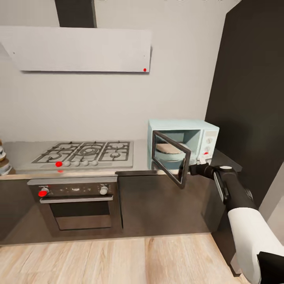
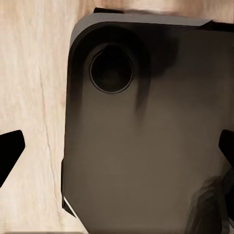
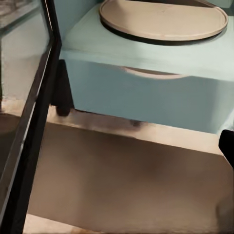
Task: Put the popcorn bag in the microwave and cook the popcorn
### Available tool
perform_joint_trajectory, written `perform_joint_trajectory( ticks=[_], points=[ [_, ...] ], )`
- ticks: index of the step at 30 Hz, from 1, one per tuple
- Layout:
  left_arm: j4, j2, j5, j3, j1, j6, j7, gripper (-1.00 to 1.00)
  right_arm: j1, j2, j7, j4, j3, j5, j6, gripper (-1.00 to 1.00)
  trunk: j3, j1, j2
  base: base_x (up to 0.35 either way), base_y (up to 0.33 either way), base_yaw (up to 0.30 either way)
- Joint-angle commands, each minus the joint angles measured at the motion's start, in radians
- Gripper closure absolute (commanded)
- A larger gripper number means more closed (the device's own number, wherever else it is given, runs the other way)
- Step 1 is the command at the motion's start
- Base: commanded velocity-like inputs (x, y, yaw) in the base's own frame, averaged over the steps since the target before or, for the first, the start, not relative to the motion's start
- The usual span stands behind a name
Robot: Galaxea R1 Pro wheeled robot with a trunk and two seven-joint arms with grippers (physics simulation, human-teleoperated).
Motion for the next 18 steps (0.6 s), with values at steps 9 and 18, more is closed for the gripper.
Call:
perform_joint_trajectory(
  ticks=[9, 18],
  points=[
    [-0.001, 0.000, 0.010, 0.000, 0.000, -0.001, 0.001, -1.00, -0.001, 0.003, 0.009, -0.001, -0.003, -0.001, 0.004, -1.00, -0.001, 0.000, -0.001, -0.237, 0.229, 0.000],
    [-0.001, 0.000, 0.010, 0.000, 0.000, -0.001, 0.001, -1.00, -0.001, 0.005, 0.008, 0.001, -0.003, -0.006, 0.002, -1.00, -0.001, 0.000, -0.001, -0.230, 0.243, 0.000]
  ],
)
